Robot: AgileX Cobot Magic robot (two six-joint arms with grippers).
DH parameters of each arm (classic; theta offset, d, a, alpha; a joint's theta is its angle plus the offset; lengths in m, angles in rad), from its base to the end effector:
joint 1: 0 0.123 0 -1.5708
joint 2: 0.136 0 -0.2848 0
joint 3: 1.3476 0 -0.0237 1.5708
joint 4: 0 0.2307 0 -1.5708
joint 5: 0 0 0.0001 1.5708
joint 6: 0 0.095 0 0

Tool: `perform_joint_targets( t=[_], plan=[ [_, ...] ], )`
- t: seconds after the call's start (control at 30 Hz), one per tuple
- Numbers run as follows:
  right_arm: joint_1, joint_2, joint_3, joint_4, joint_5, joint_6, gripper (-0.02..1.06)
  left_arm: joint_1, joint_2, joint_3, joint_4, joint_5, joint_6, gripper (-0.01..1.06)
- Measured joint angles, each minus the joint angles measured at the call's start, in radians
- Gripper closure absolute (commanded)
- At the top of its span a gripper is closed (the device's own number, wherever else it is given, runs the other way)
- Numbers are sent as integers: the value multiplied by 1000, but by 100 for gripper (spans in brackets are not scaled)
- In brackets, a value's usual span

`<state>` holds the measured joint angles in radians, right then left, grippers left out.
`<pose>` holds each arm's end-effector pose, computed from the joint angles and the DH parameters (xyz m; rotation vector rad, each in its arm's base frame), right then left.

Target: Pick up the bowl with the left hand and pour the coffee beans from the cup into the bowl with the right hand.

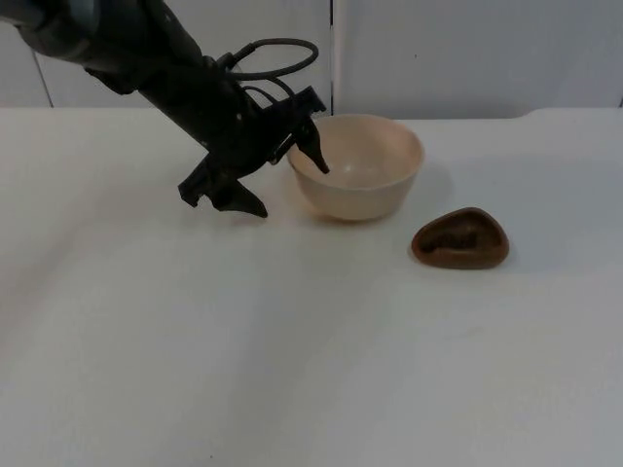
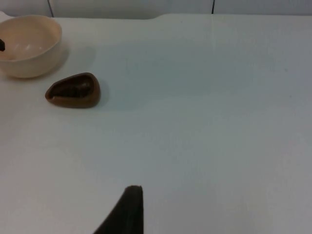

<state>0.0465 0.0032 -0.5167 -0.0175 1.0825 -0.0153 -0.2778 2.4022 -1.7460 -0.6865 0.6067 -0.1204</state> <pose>-0.0209 -0.0024 0.2684 -0.0622 2.0515 -0.0016 0.4567 -0.1660 0.1029 -0.4644 2.7229 -0.7952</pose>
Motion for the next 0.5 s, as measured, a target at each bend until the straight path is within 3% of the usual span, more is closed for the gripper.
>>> perform_joint_targets(
  t=[0.03,0.13,0.2,0.33,0.5],
  plan=[
    [0,0,0,0,0,0,-1,0,0,0,0,0,0,48],
    [0,0,0,0,0,0,-1,0,1,0,-4,0,0,70],
    [0,0,0,0,0,0,-1,0,1,0,-11,0,2,75],
    [0,0,0,0,0,0,-1,0,1,0,-27,0,6,102],
    [0,0,0,0,0,0,-1,0,1,0,-45,-2,8,105]
  ],
)
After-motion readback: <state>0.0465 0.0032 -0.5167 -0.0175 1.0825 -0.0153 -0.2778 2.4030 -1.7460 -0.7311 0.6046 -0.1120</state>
